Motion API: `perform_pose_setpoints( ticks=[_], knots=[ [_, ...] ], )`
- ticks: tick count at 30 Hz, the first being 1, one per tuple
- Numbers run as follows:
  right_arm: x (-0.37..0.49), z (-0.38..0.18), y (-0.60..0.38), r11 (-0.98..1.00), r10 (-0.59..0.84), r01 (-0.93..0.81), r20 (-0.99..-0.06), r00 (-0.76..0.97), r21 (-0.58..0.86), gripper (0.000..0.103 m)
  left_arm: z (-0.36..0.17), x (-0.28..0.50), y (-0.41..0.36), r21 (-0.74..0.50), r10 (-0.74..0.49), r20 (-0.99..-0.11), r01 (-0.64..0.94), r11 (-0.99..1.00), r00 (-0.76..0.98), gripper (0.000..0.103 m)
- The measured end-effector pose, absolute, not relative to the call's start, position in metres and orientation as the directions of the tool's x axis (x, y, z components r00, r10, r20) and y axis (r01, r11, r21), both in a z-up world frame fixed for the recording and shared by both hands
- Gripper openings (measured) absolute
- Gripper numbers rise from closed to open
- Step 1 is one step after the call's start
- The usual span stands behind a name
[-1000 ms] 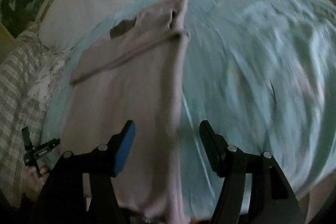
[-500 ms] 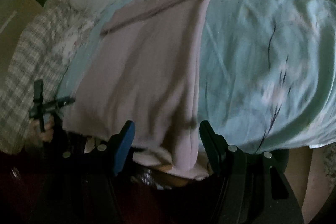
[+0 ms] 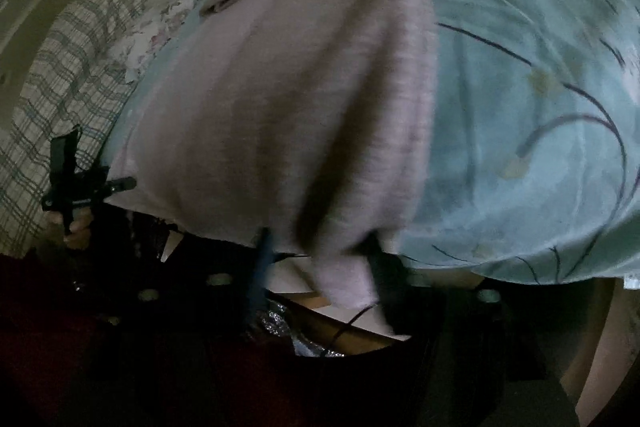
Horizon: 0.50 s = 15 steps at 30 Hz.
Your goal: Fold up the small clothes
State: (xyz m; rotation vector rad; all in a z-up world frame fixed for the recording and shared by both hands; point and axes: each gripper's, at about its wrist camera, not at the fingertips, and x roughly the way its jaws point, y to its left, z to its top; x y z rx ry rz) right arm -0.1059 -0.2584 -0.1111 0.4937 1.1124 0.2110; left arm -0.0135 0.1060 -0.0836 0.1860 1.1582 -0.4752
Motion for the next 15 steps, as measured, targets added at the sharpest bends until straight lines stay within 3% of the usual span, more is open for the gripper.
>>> perform_pose_setpoints(
  ticks=[2, 4, 11, 13, 14, 15],
  knots=[
    [-0.112, -0.113, -0.269, 0.874, 0.370, 0.125, -0.810, 0.456, 0.470, 0.032, -0.083, -0.015, 0.106, -0.094, -0.263, -0.912, 0.464, 0.881, 0.314, 0.051],
    [-0.118, -0.114, -0.281, 0.869, 0.339, 0.173, -0.811, 0.477, 0.465, 0.033, -0.083, -0.018, 0.110, -0.113, -0.281, -0.911, 0.472, 0.874, 0.301, 0.036],
    [-0.109, -0.114, -0.269, 0.855, 0.394, 0.116, -0.778, 0.490, 0.506, 0.036, -0.088, -0.018, 0.115, -0.137, -0.294, -0.918, 0.484, 0.864, 0.265, 0.028],
    [-0.109, -0.117, -0.266, 0.852, 0.409, 0.101, -0.774, 0.484, 0.513, 0.036, -0.089, -0.018, 0.106, -0.136, -0.298, -0.918, 0.497, 0.857, 0.262, 0.010],
    [-0.111, -0.116, -0.265, 0.848, 0.422, 0.090, -0.769, 0.481, 0.522, 0.027, -0.090, -0.019, 0.102, -0.139, -0.303, -0.916, 0.499, 0.856, 0.264, 0.010],
    [-0.113, -0.114, -0.264, 0.832, 0.454, 0.076, -0.753, 0.475, 0.550, 0.009, -0.088, -0.019, 0.101, -0.137, -0.306, -0.911, 0.497, 0.857, 0.276, 0.007]
  ],
)
